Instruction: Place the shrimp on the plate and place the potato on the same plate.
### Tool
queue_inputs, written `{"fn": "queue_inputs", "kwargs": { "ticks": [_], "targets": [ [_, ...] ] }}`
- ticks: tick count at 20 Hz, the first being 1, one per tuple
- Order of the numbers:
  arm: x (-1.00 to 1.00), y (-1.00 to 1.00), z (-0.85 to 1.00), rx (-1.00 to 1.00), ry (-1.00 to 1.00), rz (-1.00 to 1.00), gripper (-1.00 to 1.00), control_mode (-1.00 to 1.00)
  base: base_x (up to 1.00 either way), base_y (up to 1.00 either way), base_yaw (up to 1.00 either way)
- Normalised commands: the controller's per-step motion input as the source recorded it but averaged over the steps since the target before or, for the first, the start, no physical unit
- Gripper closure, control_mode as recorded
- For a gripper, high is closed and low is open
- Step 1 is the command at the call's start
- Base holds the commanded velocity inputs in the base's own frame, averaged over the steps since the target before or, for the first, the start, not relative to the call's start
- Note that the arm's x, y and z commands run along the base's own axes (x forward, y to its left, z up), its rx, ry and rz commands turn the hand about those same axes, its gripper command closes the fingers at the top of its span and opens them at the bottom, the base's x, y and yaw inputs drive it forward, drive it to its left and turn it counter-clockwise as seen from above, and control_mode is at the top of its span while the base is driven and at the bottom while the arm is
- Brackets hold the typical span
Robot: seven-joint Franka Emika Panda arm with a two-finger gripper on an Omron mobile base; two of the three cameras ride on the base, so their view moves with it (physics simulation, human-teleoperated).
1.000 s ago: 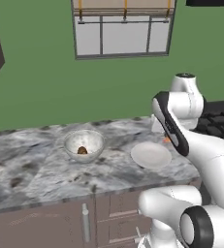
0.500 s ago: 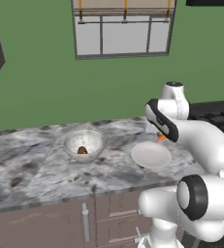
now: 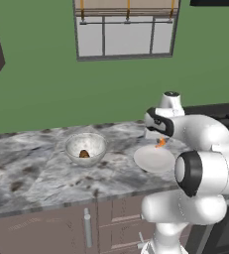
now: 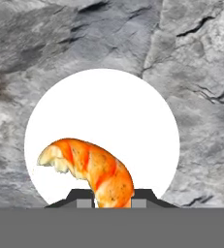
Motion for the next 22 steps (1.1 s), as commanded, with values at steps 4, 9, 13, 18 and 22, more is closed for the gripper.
{"fn": "queue_inputs", "kwargs": {
  "ticks": [4,9,13,18,22],
  "targets": [
    [0.23,-0.1,-0.48,0.0,0.0,0.0,1.0,-1.0,0.0,0.0,0.0],
    [0.02,-0.24,-0.49,0.0,0.0,0.0,1.0,-1.0,0.0,0.0,0.0],
    [0.0,-0.16,-0.51,0.0,0.0,0.0,1.0,-1.0,0.0,0.0,0.0],
    [0.0,-0.08,-0.48,0.0,0.0,0.0,1.0,-1.0,0.0,0.0,0.0],
    [0.0,-0.1,-0.34,0.0,0.0,0.0,1.0,-1.0,0.0,0.0,0.0]
  ]
}}
